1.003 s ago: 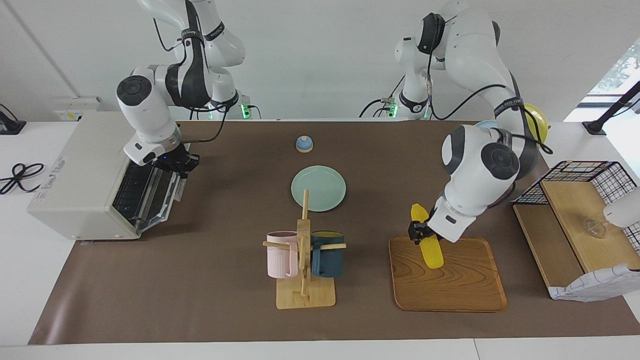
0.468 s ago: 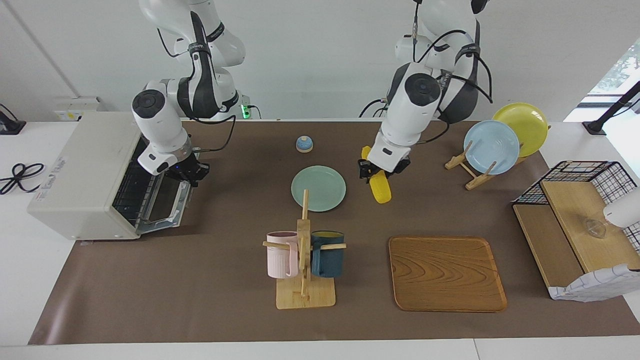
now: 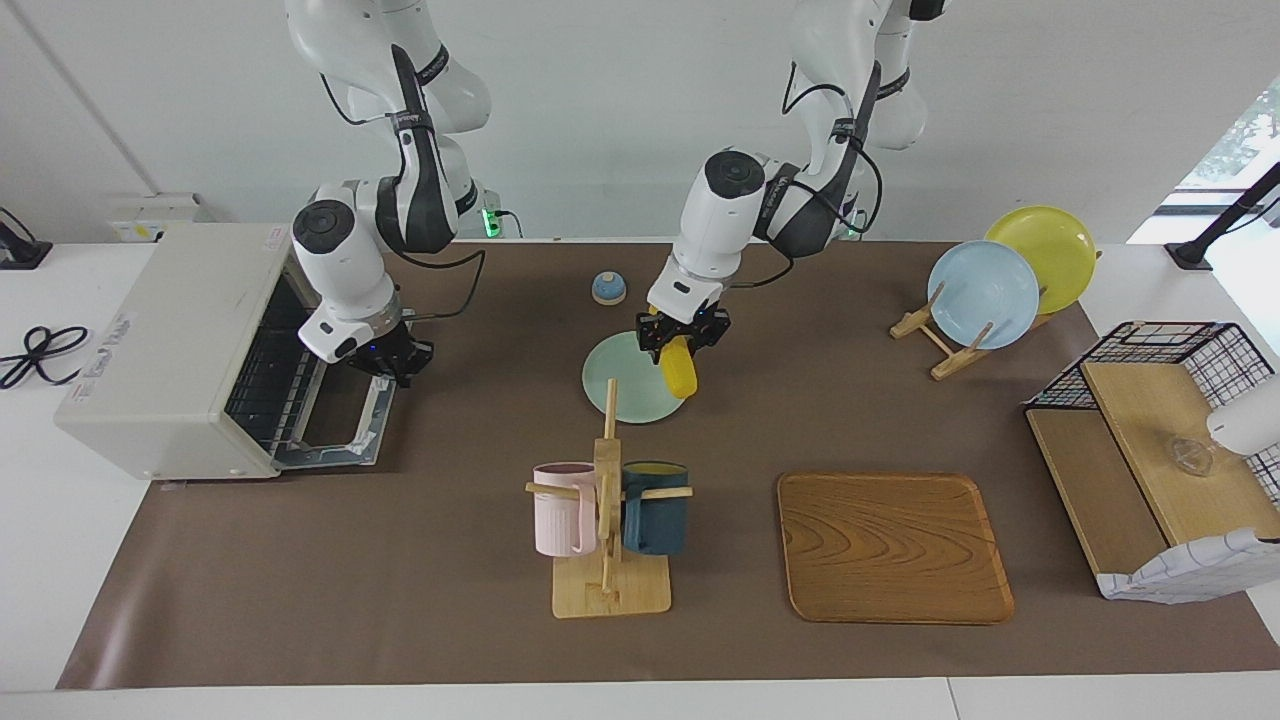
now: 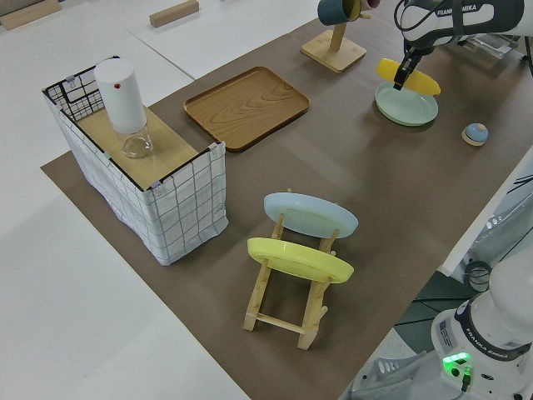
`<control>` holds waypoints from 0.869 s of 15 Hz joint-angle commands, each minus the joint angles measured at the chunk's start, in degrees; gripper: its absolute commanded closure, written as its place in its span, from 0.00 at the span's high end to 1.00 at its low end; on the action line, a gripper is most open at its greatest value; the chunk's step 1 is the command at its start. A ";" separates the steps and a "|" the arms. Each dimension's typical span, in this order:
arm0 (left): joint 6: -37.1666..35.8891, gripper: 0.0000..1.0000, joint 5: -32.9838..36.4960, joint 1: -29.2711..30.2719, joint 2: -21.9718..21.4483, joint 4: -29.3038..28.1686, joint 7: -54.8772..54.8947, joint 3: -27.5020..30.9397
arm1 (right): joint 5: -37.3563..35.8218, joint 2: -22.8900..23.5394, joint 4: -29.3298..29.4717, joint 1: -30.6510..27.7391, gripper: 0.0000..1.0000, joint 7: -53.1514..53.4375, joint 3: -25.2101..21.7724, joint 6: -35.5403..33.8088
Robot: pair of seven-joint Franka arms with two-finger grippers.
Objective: Put corn in oven
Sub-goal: 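Carry the corn toward the green plate while the right gripper reaches the oven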
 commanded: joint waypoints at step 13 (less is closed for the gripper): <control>7.27 0.12 -1.24 -5.03 6.50 0.41 -1.63 1.18 | -0.68 1.62 -1.66 3.82 0.00 9.63 -1.32 3.44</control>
